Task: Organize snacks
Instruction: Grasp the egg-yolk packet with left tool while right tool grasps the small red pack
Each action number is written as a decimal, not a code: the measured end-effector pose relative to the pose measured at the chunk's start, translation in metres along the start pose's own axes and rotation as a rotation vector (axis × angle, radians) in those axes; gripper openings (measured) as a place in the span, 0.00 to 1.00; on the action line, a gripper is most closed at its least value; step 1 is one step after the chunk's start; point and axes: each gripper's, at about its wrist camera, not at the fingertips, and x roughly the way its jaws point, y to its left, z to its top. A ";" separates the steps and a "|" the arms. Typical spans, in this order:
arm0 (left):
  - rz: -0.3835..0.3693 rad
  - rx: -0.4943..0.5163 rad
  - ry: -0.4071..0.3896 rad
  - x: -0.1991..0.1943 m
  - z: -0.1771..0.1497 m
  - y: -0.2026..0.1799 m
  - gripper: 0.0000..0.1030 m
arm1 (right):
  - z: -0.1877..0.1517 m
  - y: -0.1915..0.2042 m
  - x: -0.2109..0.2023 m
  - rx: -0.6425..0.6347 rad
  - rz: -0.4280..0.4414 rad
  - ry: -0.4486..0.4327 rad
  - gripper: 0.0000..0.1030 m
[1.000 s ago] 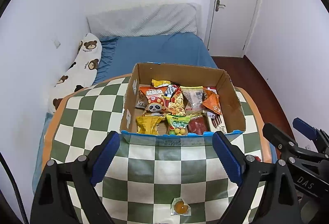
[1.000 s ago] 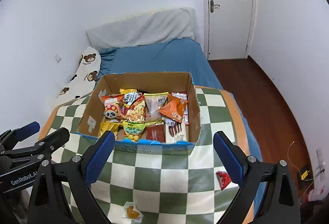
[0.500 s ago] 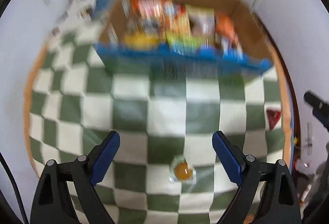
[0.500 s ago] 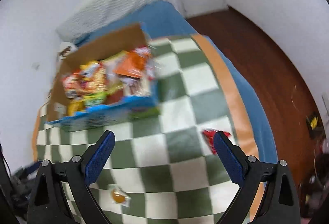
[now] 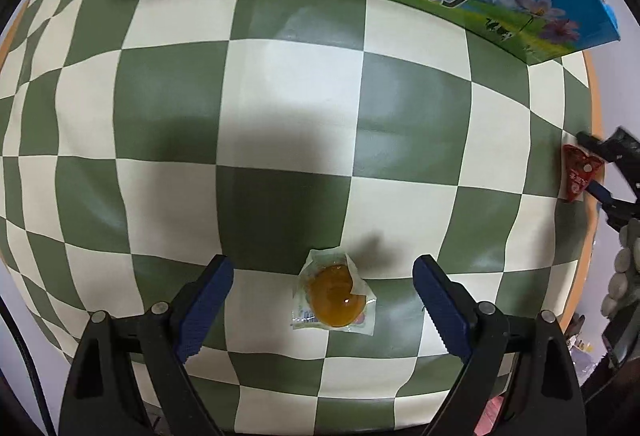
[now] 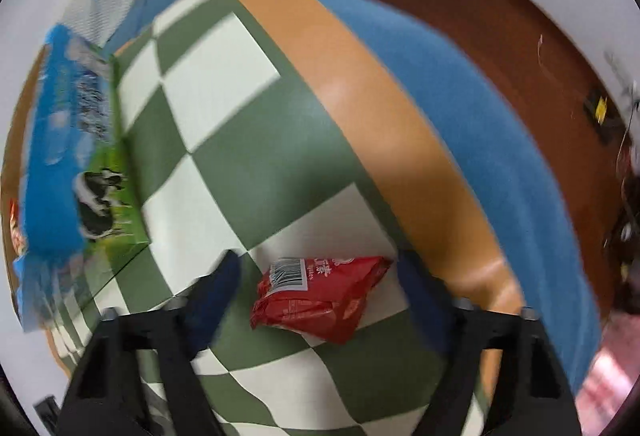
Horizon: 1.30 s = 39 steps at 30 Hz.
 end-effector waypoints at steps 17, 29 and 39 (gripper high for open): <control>-0.096 0.018 0.193 0.046 -0.020 0.005 0.89 | -0.152 0.074 0.035 -0.518 -0.034 0.172 0.53; -0.071 0.008 0.134 0.056 -0.019 0.015 0.51 | -0.144 0.048 0.008 -0.417 0.056 0.182 0.67; -0.087 -0.011 0.105 0.051 0.005 0.041 0.61 | -0.157 0.075 0.037 -0.445 -0.010 0.161 0.51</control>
